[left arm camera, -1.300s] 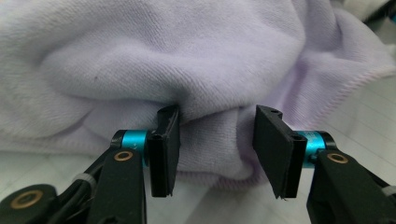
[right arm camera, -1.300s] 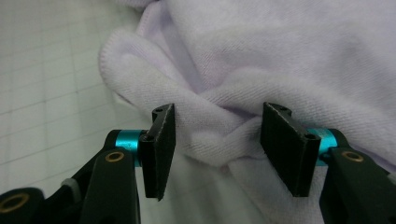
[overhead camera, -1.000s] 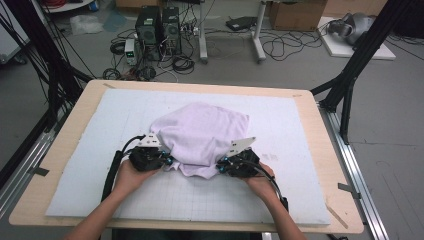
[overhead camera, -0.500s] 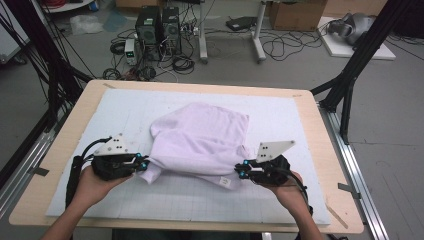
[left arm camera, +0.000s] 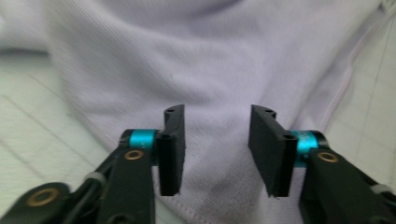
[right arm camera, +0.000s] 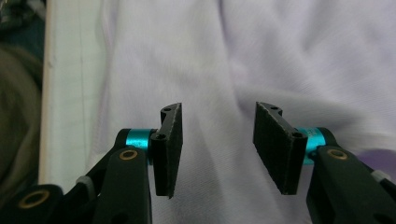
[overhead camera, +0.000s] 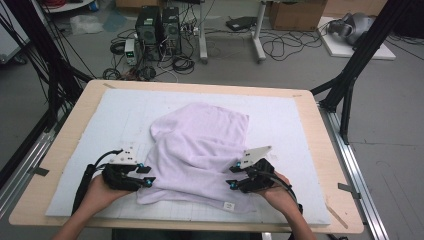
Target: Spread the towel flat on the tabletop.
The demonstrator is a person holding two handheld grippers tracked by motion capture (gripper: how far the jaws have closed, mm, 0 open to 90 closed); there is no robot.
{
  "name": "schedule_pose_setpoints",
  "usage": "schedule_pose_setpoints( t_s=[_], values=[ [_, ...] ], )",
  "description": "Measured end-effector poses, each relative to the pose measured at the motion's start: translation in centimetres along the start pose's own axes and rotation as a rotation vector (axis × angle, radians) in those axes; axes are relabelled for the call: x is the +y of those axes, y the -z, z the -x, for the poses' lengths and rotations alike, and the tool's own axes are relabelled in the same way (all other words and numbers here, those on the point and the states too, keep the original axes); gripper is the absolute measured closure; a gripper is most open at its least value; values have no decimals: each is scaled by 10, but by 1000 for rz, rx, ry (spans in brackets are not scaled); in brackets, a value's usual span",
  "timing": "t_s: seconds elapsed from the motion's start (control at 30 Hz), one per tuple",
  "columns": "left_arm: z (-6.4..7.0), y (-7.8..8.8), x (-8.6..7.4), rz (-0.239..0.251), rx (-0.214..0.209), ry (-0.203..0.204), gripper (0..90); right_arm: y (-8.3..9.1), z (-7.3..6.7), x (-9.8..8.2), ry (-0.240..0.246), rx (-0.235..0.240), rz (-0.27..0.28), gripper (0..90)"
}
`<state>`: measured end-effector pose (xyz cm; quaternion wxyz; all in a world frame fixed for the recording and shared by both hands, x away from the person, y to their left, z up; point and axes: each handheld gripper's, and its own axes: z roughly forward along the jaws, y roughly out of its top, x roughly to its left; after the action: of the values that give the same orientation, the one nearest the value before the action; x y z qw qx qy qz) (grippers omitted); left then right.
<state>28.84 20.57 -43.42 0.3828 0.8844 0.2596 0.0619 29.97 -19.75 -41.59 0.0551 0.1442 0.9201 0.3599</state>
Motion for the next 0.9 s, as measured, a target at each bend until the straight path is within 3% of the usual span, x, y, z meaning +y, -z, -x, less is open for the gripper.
schedule_pose_setpoints(
  t_s=[0.03,0.07,0.1,0.17,0.2,0.3,0.33,0.5,0.67,0.73,0.77,0.83,0.9],
  values=[
    [1,-4,-2,-6,5,-16,609,-5,-1,-1,8,2,-18,520],
    [2,-4,-4,18,28,-36,631,-9,-2,-2,17,23,-8,535],
    [1,-4,-5,21,33,-34,699,-13,-4,-3,22,44,3,559],
    [-2,-3,-5,22,14,-21,812,-22,-6,-5,28,62,-40,622],
    [-3,-3,-5,20,5,-15,858,-23,-7,-6,37,58,-20,662],
    [-2,-2,-5,15,0,-26,880,-23,-7,-8,26,76,-1,848],
    [-1,-1,-5,15,0,-30,882,-24,-9,-8,36,78,9,864],
    [15,22,-9,30,-5,-53,883,-16,-21,-6,56,86,10,875],
    [35,56,-17,81,-17,-72,883,12,-49,-5,67,127,90,877],
    [44,71,-17,120,-54,-83,876,25,-61,-2,74,168,132,872],
    [47,76,-16,141,-65,-92,850,31,-67,-1,95,176,157,864],
    [45,79,-16,156,-45,-92,692,40,-70,2,100,142,191,785],
    [34,72,-17,144,-30,-82,623,40,-61,2,74,116,176,714]
  ],
)
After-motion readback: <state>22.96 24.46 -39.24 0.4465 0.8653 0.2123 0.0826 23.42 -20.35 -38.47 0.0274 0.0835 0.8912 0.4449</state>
